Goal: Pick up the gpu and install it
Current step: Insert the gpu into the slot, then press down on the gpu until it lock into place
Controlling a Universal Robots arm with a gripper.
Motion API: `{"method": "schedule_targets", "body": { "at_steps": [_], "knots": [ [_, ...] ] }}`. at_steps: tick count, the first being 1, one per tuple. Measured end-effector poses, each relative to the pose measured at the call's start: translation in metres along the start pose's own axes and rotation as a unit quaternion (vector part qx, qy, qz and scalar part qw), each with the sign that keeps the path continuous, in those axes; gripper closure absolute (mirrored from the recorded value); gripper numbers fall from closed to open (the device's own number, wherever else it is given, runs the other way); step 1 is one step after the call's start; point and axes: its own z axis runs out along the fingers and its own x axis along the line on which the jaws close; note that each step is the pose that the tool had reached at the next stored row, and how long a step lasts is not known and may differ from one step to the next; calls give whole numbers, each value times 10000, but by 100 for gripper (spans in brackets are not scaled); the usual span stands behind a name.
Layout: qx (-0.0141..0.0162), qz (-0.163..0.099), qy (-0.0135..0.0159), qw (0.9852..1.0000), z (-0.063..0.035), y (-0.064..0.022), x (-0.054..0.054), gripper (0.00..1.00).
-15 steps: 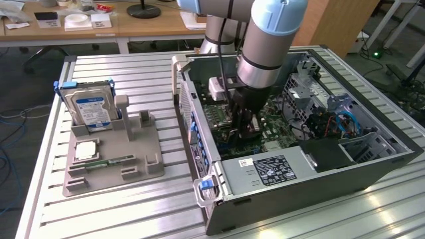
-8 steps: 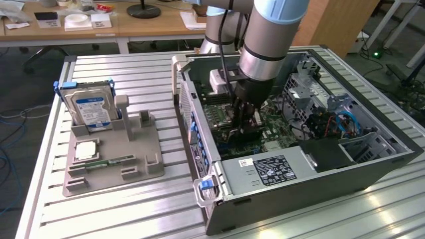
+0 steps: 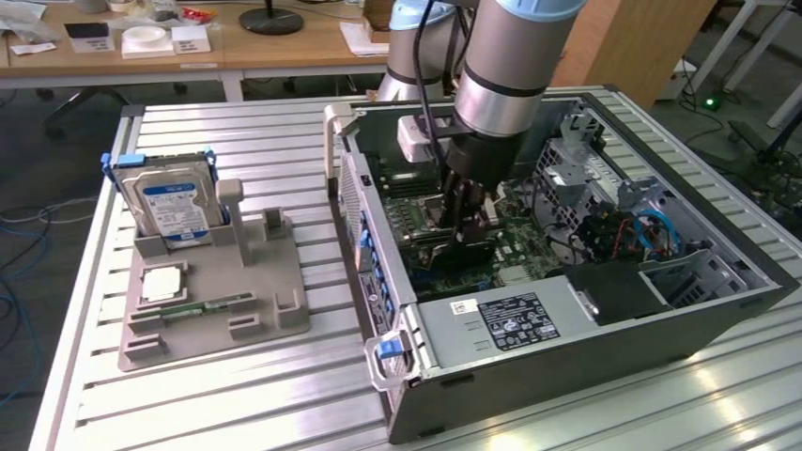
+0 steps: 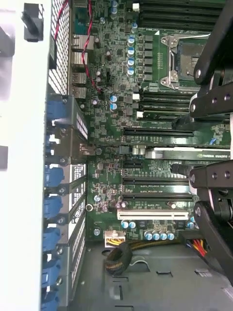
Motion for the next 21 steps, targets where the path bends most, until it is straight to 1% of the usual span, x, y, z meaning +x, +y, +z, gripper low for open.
{"method": "schedule_targets", "body": {
  "at_steps": [3,4,5,8,11,12,21],
  "knots": [
    [0,0,0,10000,0,0,0,60],
    [1,0,-1,10000,1,0,0,67],
    [0,1,0,10000,0,0,0,67],
    [0,0,0,10000,0,0,0,84],
    [0,0,0,10000,0,0,0,84],
    [0,0,0,10000,0,0,0,89],
    [0,0,0,10000,0,0,0,89]
  ]
}}
